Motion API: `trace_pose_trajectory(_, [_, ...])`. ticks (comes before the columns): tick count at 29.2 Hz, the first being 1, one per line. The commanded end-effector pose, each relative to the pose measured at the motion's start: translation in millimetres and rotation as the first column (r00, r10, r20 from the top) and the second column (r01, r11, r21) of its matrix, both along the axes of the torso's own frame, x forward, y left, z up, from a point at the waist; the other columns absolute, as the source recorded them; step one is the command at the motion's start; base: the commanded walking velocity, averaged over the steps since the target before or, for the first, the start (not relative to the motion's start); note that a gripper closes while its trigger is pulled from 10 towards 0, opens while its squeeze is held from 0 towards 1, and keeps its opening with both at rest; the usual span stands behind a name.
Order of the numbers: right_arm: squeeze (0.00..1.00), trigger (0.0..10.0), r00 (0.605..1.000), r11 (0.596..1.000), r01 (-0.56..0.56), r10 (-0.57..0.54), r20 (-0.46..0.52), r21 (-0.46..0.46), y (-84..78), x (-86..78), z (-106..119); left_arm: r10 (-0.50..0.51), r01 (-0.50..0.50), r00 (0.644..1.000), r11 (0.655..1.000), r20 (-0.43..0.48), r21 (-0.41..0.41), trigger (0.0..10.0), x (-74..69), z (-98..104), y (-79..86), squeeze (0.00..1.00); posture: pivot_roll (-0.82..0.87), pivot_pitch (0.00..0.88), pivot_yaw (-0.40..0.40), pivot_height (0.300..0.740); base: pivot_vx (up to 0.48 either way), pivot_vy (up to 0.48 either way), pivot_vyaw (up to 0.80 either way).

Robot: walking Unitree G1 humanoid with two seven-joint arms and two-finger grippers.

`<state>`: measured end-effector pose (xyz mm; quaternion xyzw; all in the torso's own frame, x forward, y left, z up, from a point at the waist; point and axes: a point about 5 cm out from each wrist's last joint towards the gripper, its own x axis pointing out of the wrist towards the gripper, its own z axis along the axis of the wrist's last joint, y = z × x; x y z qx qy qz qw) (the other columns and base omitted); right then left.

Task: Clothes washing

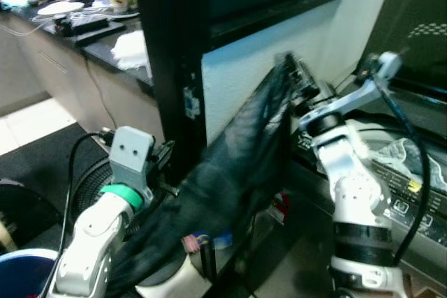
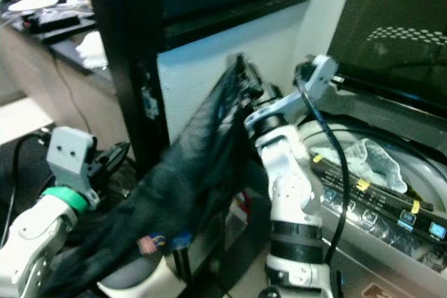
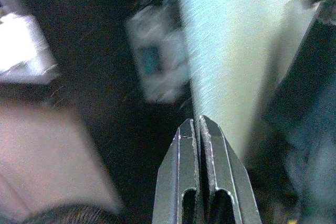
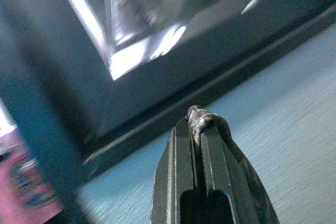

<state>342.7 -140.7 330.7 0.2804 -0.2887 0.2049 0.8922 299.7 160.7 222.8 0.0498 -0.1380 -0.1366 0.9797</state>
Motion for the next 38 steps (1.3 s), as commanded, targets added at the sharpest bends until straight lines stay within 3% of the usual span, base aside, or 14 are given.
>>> trace_pose_trajectory(1, [0.00,10.0,0.995,0.999,0.037,-0.035,0.096,-0.017,2.2,-9.6,21.7,0.020,-0.020,1.000,1.000,-0.006,-0.008,10.0,-1.3,0.5,5.0,0.00,0.04,0.000,0.077,0.740,0.000,0.000,-0.80])
trace_pose_trajectory(7, [0.00,10.0,0.983,0.980,0.148,-0.131,0.131,-0.130,10.9,-7.4,32.7,0.083,-0.082,0.996,0.995,0.027,-0.054,10.0,4.2,16.7,11.6,0.00,0.03,0.000,0.067,0.740,0.000,0.000,-0.80])
trace_pose_trajectory(11, [0.00,10.0,0.980,0.975,0.171,-0.153,0.128,-0.141,15.3,-4.7,30.2,0.102,-0.099,0.994,0.992,0.033,-0.074,10.0,5.2,20.5,13.9,0.00,0.03,0.000,0.065,0.740,0.000,0.000,-0.80])
trace_pose_trajectory(38, [0.00,10.0,0.992,0.960,0.104,-0.082,0.094,-0.260,43.5,-1.6,12.6,0.115,-0.110,0.993,0.986,0.035,-0.128,10.0,-1.8,22.9,13.4,0.00,0.04,0.000,0.035,0.740,0.000,0.000,-0.80])
